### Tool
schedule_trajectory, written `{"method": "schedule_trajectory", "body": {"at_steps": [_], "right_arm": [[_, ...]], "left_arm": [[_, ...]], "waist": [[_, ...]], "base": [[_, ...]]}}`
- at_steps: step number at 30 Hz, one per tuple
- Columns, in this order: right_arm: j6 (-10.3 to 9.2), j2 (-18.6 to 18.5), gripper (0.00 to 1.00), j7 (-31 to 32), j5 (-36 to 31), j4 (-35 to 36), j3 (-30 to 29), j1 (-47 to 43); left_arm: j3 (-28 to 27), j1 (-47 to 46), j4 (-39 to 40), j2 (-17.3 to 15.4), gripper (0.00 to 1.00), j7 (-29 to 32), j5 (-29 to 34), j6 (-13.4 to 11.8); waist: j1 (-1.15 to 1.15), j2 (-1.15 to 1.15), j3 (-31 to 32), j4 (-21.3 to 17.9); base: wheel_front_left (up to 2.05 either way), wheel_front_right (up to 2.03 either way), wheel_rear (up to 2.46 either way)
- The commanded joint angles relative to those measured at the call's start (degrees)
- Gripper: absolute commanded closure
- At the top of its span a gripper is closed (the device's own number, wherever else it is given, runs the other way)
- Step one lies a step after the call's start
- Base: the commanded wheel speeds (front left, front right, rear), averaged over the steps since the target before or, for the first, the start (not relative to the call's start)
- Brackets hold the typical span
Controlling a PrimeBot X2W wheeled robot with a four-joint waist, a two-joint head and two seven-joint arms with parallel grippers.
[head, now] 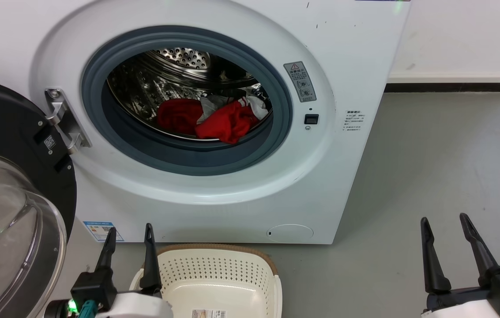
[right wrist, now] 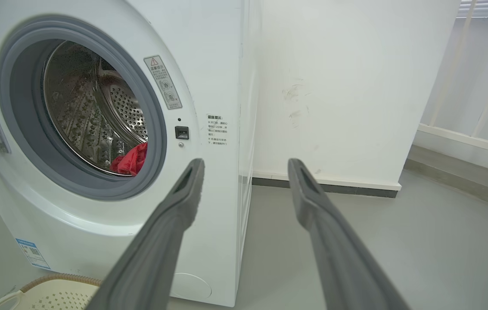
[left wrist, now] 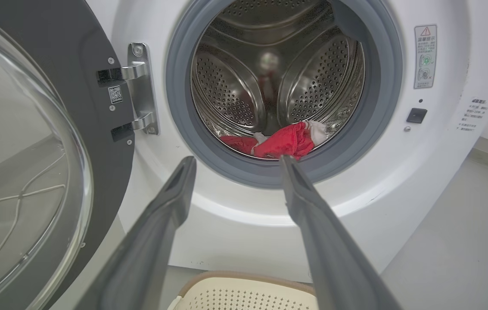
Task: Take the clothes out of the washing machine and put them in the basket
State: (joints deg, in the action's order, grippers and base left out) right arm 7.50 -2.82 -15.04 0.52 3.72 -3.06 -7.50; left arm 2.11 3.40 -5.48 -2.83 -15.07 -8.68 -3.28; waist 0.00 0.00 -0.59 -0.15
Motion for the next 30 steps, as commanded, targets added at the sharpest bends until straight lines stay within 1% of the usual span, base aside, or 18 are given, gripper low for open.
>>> {"method": "schedule_trajectory", "body": {"at_steps": [1,6,9,14,17,23,29,30], "right_arm": [[-0.03,-0.11,0.00,-0.22,-0.20,-0.08,0.10,0.07],[-0.03,-0.10,0.00,-0.22,-0.68,0.01,0.48,0.63],[-0.03,-0.10,0.00,-0.21,-0.78,0.14,0.83,1.22],[-0.03,-0.09,0.00,-0.21,-0.91,0.46,1.10,2.42],[-0.03,-0.07,0.00,-0.21,-0.75,0.59,1.10,3.67],[-0.03,-0.06,0.00,-0.19,-0.01,1.02,1.65,6.77],[-0.03,-0.03,0.00,-0.19,1.31,1.62,2.78,10.53],[-0.03,-0.03,0.00,-0.19,1.31,1.62,2.78,10.53]], "left_arm": [[0.28,-1.40,-0.60,-0.08,0.00,-0.16,0.60,0.32],[0.22,-6.10,-4.54,-0.09,0.00,-0.16,1.52,1.78],[-0.07,-10.40,-8.27,-0.13,0.00,-0.16,2.45,3.24],[0.07,-19.24,-16.26,-1.27,0.00,-0.16,3.95,5.17],[0.27,-25.87,-21.89,-1.99,0.00,-0.16,4.61,5.77],[2.02,-39.71,-35.13,-4.54,0.00,0.15,6.15,7.34],[3.77,-54.19,-45.93,-8.02,0.00,5.38,6.92,9.17],[3.77,-54.19,-45.93,-8.02,0.00,5.38,6.92,9.17]], "waist": [[0.00,0.00,-0.17,-0.05],[0.00,0.00,-0.98,-0.57],[0.00,0.00,-1.99,-1.58],[0.00,0.00,-4.63,-3.81],[0.00,0.00,-6.74,-5.15],[0.00,0.00,-12.26,-8.26],[0.00,0.00,-18.89,-11.45],[0.00,0.00,-18.89,-11.45]], "base": [[0.00,0.00,0.00],[0.00,0.00,0.00],[0.00,0.00,0.00],[0.00,0.00,0.00],[0.00,0.00,0.00],[0.00,0.00,0.00],[0.00,0.00,0.00],[0.00,0.00,0.00]]}}
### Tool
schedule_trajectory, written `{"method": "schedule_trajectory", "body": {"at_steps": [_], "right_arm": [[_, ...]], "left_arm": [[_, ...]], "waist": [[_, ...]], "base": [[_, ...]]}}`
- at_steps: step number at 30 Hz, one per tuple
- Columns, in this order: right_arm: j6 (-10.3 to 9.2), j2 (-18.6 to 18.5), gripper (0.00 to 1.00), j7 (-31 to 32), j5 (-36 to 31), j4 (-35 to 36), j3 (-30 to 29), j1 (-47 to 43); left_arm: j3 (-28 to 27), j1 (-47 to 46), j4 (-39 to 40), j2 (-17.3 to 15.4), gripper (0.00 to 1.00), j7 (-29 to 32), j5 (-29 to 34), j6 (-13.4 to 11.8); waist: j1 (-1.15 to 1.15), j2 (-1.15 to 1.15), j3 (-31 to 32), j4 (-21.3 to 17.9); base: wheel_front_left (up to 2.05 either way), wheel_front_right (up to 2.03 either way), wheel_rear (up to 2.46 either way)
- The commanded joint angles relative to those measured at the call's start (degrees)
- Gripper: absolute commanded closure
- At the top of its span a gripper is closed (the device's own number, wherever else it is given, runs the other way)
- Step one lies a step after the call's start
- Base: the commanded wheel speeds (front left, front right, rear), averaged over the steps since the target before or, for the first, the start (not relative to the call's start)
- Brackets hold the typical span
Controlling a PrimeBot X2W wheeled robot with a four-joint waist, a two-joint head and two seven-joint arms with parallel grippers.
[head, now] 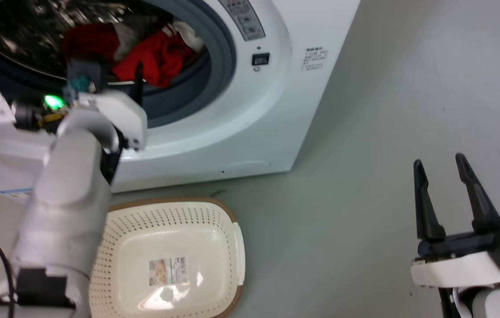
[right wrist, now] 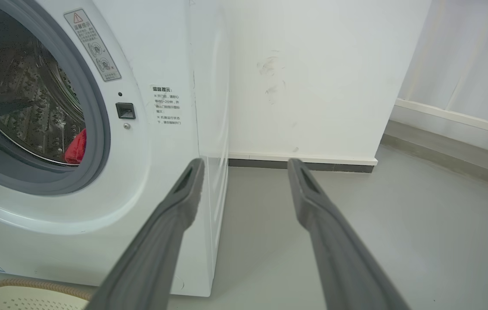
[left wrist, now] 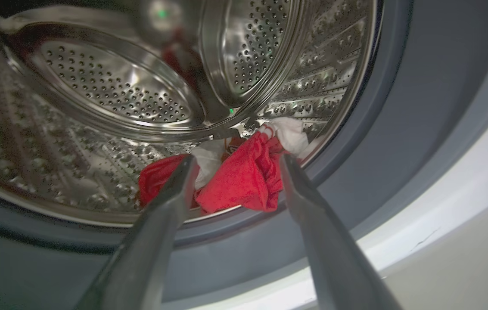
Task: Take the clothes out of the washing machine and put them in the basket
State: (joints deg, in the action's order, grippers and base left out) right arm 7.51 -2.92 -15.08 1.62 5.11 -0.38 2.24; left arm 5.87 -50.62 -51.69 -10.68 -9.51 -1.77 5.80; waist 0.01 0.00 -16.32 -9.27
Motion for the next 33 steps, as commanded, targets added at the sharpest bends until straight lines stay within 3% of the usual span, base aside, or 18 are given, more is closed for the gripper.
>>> {"method": "schedule_trajectory", "body": {"at_steps": [1,16,23,33], "right_arm": [[-0.04,0.06,0.00,-0.14,0.60,0.32,0.16,1.58],[-0.04,0.09,0.00,-0.14,4.94,1.68,2.17,8.78],[-0.04,0.09,0.00,-0.14,6.29,2.34,3.21,10.11],[-0.04,0.08,0.00,-0.14,6.93,2.74,3.04,11.56]], "left_arm": [[0.42,-2.45,-1.17,-0.76,0.00,0.86,0.13,0.29],[6.53,-26.31,-13.90,-7.68,0.00,15.59,-4.10,1.60],[10.59,-32.60,-15.98,-11.17,0.00,19.45,-5.84,1.62],[15.07,-35.72,-18.00,-11.93,0.00,25.07,-10.22,1.63]], "waist": [[-0.01,0.00,-4.35,-2.80],[-0.01,0.00,-18.36,-8.98],[-0.01,0.00,-22.35,-10.54],[-0.01,0.00,-24.92,-10.84]], "base": [[0.00,0.00,0.00],[0.00,0.00,0.00],[0.00,0.00,0.00],[0.00,0.00,0.00]]}}
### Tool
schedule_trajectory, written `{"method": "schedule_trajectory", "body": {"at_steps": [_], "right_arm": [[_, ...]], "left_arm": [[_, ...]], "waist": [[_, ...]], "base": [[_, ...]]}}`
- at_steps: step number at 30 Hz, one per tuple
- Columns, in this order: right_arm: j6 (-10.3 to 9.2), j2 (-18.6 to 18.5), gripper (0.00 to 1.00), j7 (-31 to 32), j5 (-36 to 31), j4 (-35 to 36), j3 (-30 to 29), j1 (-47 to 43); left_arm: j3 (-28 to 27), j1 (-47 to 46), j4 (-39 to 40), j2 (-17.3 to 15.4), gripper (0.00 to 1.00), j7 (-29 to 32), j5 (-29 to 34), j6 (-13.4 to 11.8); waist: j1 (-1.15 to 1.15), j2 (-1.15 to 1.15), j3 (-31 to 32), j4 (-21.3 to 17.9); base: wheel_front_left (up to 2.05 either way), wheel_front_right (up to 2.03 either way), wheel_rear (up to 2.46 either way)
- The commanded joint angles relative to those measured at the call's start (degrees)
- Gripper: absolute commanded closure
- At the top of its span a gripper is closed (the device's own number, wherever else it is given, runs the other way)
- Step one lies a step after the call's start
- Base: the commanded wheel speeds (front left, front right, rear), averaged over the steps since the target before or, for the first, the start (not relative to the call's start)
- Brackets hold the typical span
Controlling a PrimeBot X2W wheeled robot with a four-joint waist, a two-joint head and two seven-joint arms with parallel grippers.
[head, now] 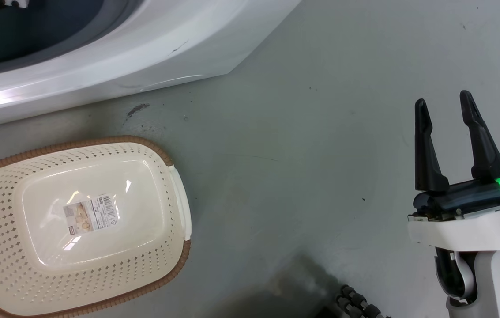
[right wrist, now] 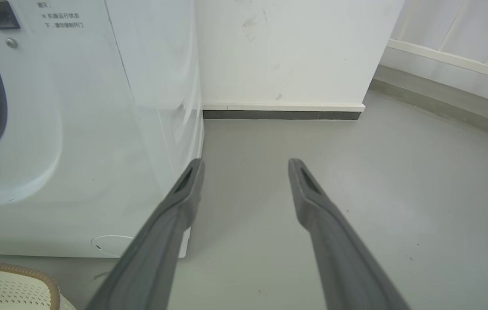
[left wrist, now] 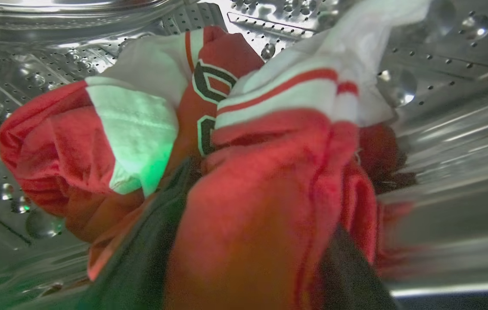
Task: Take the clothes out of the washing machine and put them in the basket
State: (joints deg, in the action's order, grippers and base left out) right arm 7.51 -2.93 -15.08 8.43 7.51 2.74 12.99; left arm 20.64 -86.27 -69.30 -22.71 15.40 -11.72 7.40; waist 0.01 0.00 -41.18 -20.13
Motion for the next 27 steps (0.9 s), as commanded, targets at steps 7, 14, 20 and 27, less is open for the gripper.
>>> {"method": "schedule_trajectory", "body": {"at_steps": [7,14,20,27], "right_arm": [[-0.04,0.09,0.00,-0.14,-0.08,0.48,-0.26,1.30],[-0.04,0.09,0.00,-0.14,-0.82,0.38,-0.49,1.01],[-0.04,0.08,0.00,-0.14,-1.92,-0.17,-0.64,-0.49],[-0.04,0.06,0.00,-0.14,-4.05,-0.77,-0.63,-2.14]], "left_arm": [[2.70,0.54,-0.51,0.27,1.00,1.90,-3.52,0.04],[4.54,1.98,1.11,0.05,1.00,-0.42,-6.57,0.03],[6.59,7.64,2.62,1.52,1.00,-7.12,-8.94,0.04],[9.35,15.11,5.42,3.46,1.00,-15.79,-12.46,0.03]], "waist": [[-0.01,0.00,-0.26,0.33],[-0.01,0.00,1.02,1.20],[-0.01,0.00,5.34,3.53],[-0.01,0.00,11.39,7.02]], "base": [[0.00,0.00,0.00],[0.00,0.00,0.00],[0.00,0.00,0.00],[0.00,0.00,0.00]]}}
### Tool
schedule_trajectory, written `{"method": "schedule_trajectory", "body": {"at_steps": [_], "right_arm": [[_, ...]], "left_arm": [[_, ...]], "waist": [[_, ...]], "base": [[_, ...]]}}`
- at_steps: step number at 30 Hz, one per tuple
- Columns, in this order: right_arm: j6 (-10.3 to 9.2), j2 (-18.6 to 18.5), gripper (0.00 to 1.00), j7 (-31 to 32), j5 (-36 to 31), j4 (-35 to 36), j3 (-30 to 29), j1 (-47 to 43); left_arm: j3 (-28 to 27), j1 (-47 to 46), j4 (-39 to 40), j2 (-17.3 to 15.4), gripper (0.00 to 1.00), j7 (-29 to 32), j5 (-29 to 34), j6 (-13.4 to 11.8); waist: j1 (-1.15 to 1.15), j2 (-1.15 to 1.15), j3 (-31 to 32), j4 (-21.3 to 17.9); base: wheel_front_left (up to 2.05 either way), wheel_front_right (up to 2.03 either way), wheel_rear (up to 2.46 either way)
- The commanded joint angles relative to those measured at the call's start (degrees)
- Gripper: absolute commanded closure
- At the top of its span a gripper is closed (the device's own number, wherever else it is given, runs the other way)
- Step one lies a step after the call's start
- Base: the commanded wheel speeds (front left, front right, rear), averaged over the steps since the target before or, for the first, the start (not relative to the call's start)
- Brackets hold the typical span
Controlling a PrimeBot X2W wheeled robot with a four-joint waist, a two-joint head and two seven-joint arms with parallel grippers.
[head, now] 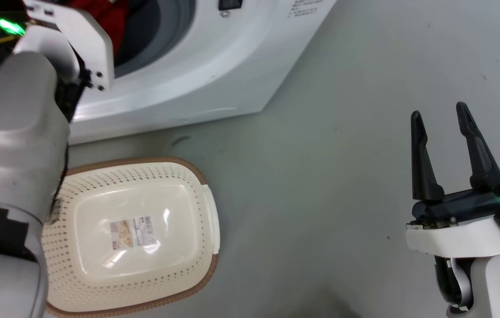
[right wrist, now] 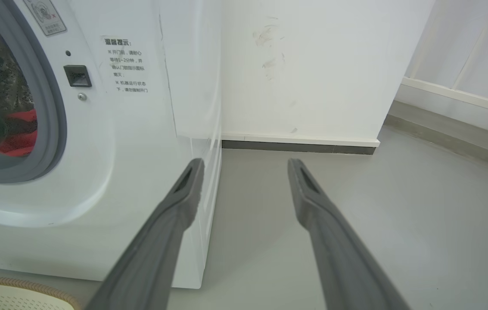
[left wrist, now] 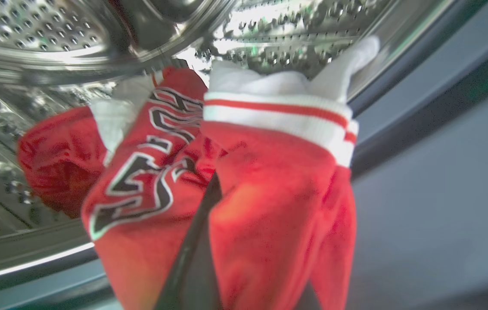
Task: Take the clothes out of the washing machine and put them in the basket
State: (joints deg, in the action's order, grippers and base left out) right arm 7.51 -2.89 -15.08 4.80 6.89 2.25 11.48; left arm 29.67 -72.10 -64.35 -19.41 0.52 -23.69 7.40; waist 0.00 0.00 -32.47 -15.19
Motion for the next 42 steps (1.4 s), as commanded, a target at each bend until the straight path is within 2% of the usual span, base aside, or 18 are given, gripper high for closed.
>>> {"method": "schedule_trajectory", "body": {"at_steps": [1,11,20,25,30,42], "right_arm": [[-0.04,0.03,0.00,-0.14,-0.71,-0.33,-0.28,-0.98],[-0.04,0.03,0.00,-0.14,-3.45,-1.68,-0.27,-5.12],[-0.04,0.03,0.00,-0.14,-4.71,-2.50,-0.29,-8.38],[-0.04,0.03,0.00,-0.14,-4.98,-2.75,-0.28,-10.17],[-0.04,0.04,0.00,-0.14,-4.90,-3.07,-0.30,-11.44],[-0.04,0.04,0.00,-0.14,-4.64,-3.66,-0.11,-13.66]], "left_arm": [[0.88,2.14,0.92,0.38,1.00,-2.03,-0.70,0.03],[4.37,11.34,5.26,1.44,1.00,-11.67,-3.59,0.04],[5.22,16.90,11.67,1.39,1.00,-14.83,-3.56,-0.47],[4.90,20.54,19.09,-0.02,1.00,-15.33,-3.56,-2.02],[4.59,23.97,28.55,-2.88,1.00,-14.50,-3.32,-4.36],[2.47,33.61,55.60,-10.64,1.00,-8.33,-4.06,-11.76]], "waist": [[0.00,0.00,3.67,2.60],[0.00,0.00,12.67,7.02],[0.00,0.00,18.58,10.45],[0.00,0.00,21.11,12.07],[0.00,0.00,22.99,13.07],[0.00,0.00,26.23,14.39]], "base": [[0.00,0.00,0.00],[0.00,0.00,0.00],[0.00,0.00,0.00],[0.00,0.00,0.00],[0.00,0.00,0.00],[0.00,0.00,0.00]]}}
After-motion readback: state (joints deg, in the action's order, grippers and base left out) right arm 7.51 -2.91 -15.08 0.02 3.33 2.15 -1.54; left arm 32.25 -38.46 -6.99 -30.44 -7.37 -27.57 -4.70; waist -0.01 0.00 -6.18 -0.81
